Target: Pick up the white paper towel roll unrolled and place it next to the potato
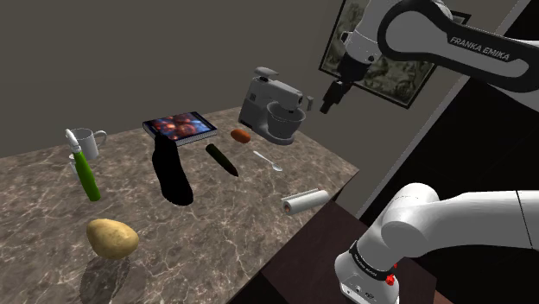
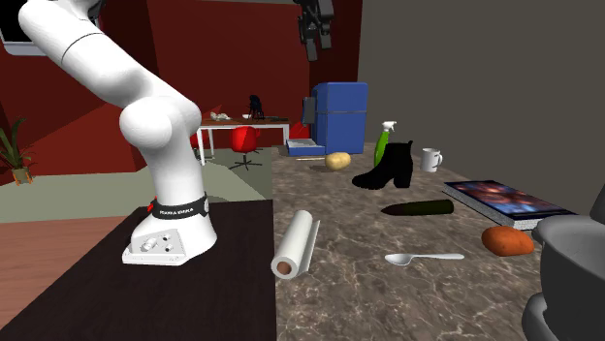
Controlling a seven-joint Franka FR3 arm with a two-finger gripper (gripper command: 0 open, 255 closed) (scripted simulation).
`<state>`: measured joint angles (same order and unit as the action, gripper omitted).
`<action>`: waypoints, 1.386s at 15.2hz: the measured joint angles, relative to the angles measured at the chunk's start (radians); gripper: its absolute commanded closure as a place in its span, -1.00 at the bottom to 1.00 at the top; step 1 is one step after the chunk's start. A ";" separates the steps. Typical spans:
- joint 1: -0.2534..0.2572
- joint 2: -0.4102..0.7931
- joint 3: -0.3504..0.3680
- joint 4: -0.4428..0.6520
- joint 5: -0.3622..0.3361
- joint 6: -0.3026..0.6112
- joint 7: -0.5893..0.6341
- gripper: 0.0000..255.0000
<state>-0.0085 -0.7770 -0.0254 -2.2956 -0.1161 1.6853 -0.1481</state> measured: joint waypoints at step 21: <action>0.179 0.037 -0.262 -0.576 -0.137 0.518 -0.640 -1.00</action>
<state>0.1710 -0.7397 -0.2875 -2.8720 -0.2536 2.2034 -0.7884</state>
